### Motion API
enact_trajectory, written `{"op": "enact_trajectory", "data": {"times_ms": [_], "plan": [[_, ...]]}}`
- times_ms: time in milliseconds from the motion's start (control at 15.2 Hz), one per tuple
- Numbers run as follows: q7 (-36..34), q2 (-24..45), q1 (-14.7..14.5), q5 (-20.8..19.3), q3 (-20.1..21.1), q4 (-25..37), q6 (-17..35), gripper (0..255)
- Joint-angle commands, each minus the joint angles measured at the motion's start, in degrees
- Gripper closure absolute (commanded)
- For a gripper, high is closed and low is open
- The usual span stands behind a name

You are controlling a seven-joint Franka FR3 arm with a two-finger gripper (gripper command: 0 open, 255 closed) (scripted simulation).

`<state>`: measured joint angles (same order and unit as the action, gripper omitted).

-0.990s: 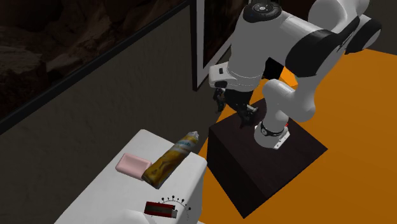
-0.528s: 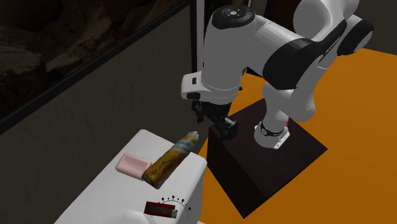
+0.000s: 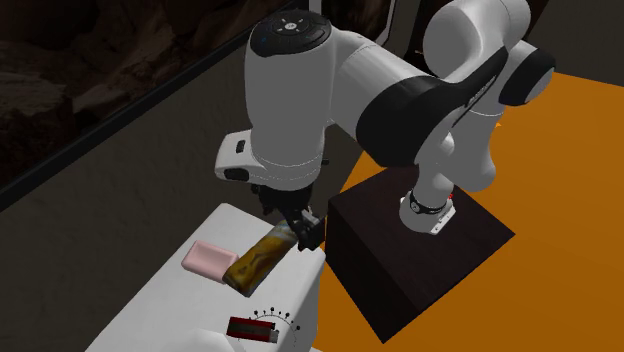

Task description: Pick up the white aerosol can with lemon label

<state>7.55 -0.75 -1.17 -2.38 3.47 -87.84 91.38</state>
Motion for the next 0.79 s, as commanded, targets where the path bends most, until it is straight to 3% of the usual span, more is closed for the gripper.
{"op": "enact_trajectory", "data": {"times_ms": [0, 594, 660, 726], "plan": [[0.09, 3.06, 0.02, -0.21, -0.01, 4.19, -0.85, 0], [-0.07, 1.25, 0.08, -0.1, -0.08, -4.03, 5.56, 0], [-0.09, 1.32, 0.07, -0.11, -0.07, -3.92, 5.52, 255], [-0.11, 1.38, 0.06, -0.12, -0.05, -3.83, 5.49, 255]]}}
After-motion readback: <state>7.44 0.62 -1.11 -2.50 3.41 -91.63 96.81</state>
